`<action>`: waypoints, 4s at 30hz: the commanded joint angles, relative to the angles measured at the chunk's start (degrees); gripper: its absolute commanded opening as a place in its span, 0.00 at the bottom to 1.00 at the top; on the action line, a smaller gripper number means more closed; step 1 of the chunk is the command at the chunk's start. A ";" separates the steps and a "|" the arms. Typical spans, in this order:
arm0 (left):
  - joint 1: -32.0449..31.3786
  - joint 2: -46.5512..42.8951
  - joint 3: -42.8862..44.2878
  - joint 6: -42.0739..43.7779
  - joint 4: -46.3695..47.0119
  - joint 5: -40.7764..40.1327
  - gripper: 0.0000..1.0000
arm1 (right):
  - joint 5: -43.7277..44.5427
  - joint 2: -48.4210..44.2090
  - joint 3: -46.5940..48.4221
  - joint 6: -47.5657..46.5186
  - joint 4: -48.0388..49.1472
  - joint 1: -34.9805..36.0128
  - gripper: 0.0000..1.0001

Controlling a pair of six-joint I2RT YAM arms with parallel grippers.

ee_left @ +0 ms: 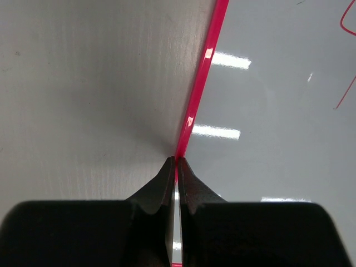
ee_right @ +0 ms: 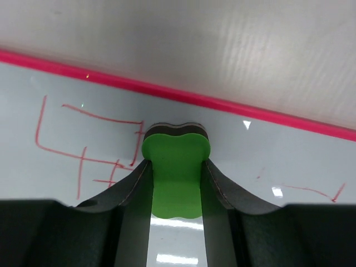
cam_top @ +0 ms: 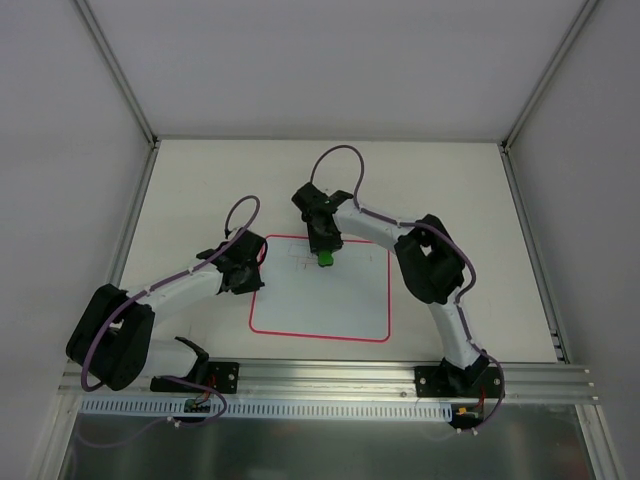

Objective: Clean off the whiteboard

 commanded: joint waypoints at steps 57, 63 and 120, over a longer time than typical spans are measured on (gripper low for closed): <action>0.25 -1.55 -3.12 -2.60 -1.45 2.02 0.00 | 2.62 -15.03 -28.72 16.67 -2.53 -12.66 0.00; 0.95 -2.77 -3.64 -2.60 -1.54 2.02 0.00 | 1.13 -17.24 -33.04 17.81 -1.21 -16.36 0.00; -15.39 9.52 24.12 -6.47 -9.45 -4.31 0.95 | -7.13 -47.63 -54.82 3.75 10.83 -18.55 0.52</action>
